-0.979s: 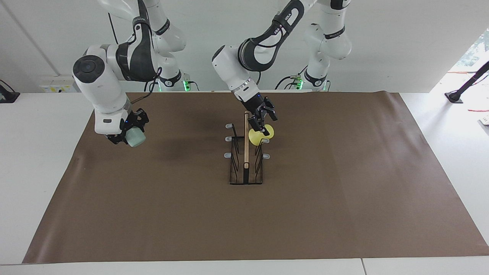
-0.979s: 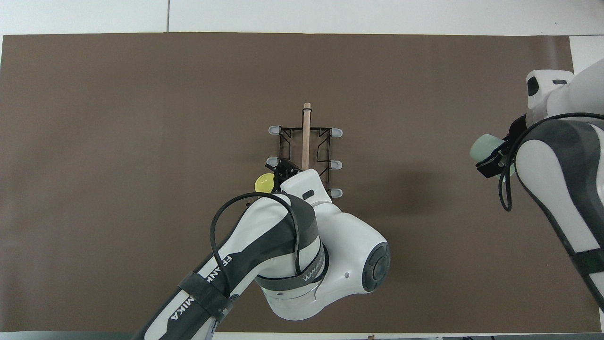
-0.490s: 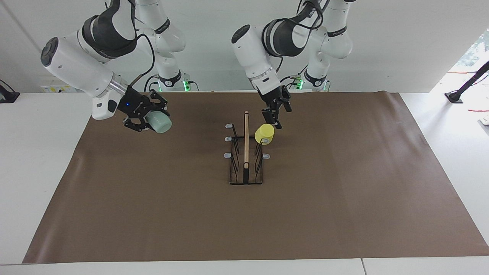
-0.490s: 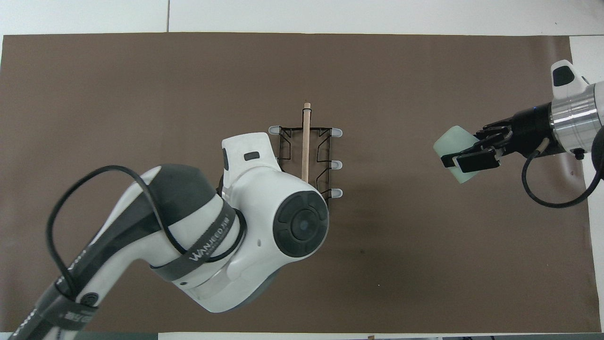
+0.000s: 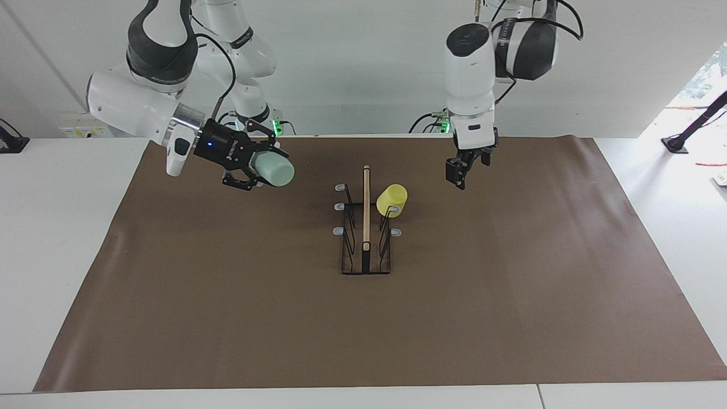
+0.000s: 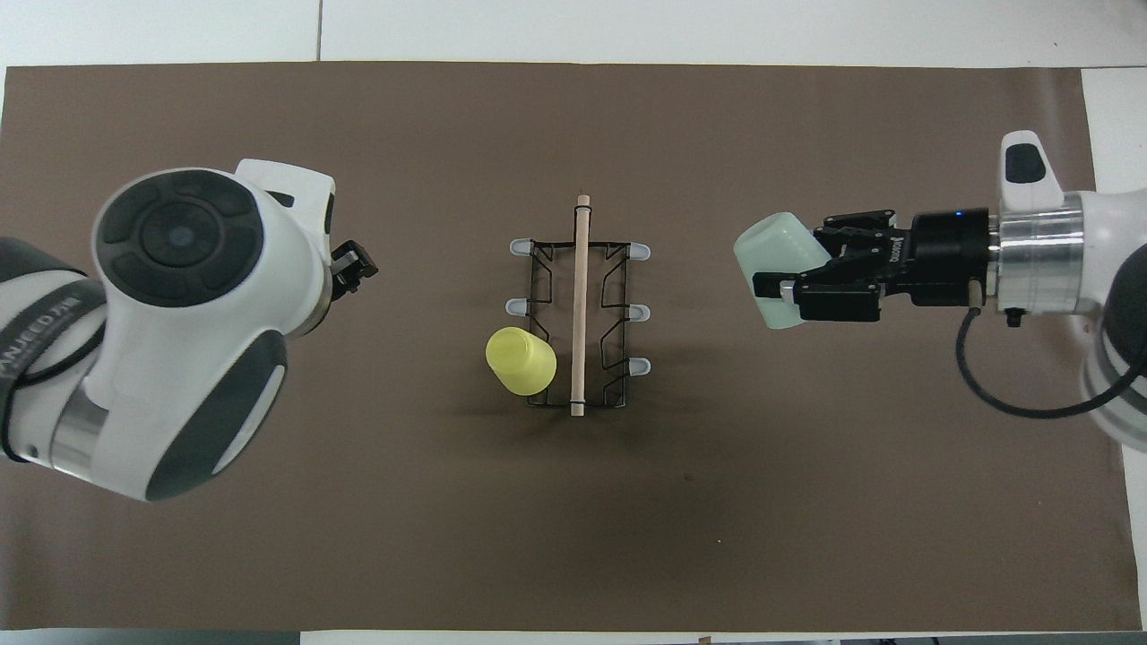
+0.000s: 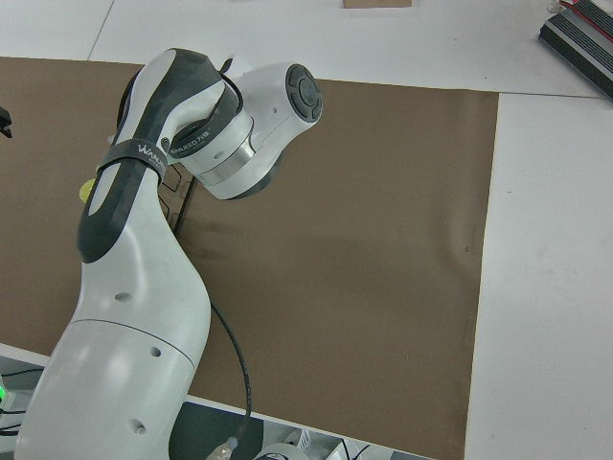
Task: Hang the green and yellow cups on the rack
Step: 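Withdraw the left gripper while the right gripper carries the green cup toward the rack, then hang the green cup on a rack peg and open the right gripper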
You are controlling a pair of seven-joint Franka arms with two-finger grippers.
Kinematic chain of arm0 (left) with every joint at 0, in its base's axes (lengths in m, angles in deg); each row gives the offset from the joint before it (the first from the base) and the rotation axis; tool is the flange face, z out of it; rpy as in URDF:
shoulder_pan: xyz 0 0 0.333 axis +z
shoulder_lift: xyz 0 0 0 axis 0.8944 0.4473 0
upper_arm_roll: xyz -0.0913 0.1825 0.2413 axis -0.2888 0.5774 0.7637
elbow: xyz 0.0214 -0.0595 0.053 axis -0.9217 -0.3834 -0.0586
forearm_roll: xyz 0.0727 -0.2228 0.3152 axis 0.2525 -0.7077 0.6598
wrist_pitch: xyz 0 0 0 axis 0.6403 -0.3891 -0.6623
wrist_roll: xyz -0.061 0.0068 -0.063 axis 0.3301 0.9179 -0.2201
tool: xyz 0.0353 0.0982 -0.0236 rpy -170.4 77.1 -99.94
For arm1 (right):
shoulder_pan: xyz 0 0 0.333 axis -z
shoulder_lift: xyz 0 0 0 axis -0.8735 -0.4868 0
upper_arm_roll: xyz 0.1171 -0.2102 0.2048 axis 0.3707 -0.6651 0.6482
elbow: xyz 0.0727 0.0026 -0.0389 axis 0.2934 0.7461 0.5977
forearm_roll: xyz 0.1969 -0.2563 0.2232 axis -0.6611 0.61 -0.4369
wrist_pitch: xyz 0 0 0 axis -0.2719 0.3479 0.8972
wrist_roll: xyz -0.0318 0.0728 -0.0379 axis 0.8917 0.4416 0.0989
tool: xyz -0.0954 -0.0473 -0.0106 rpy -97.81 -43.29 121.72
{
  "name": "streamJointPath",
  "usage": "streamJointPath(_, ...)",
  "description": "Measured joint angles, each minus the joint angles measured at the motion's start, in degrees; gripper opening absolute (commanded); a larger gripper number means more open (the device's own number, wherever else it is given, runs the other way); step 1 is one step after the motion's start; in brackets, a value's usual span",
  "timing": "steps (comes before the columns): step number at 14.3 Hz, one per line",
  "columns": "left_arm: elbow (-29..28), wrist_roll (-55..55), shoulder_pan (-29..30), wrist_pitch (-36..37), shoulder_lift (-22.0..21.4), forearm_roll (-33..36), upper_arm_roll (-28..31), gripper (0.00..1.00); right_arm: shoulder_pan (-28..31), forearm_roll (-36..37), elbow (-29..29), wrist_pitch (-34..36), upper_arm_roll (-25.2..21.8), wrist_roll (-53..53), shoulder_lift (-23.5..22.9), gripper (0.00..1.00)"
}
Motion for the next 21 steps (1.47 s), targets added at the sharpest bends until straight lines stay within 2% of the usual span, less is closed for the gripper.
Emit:
streamJointPath(2,-0.06,11.8,4.97,-0.27,0.0,-4.46,0.06,1.0,-6.87,-12.05,5.45,-9.97,0.3,6.74,1.82,0.0)
streamJointPath(4,-0.09,23.32,10.32,-0.44,0.01,-8.25,0.12,1.0,-12.22,-19.26,9.06,-15.18,0.53,12.71,3.23,0.0)
streamJointPath(6,-0.12,32.25,15.56,-1.01,0.02,-11.37,0.19,1.0,-13.67,-24.17,11.04,-16.48,0.58,18.7,3.53,0.0)
streamJointPath(9,-0.06,41.69,21.11,-1.55,0.04,-13.16,0.24,1.0,-14.54,-33.73,16.13,-16.47,0.55,33.84,2.75,0.0)
streamJointPath(11,0.67,43.75,22.29,-1.56,0.05,-13.37,0.22,1.0,-14.82,-35.74,18.93,-16.35,0.55,41.84,1.75,0.0)
streamJointPath(15,5.4,45.31,22.32,1.29,0.52,-13.38,0.02,1.0,-14.83,-40.58,20.72,-15.2,0.54,50.45,0.35,0.0)
streamJointPath(18,8.11,48.23,22.32,4.75,0.56,-13.37,0.02,1.0,-15.22,-45.24,20.84,-14.25,0.54,54.9,-2.1,0.0)
streamJointPath(21,11.07,49.62,22.32,8.75,0.87,-13.15,0.01,1.0,-16.11,-46.97,20.86,-14.09,0.54,57.38,-3.74,0.0)
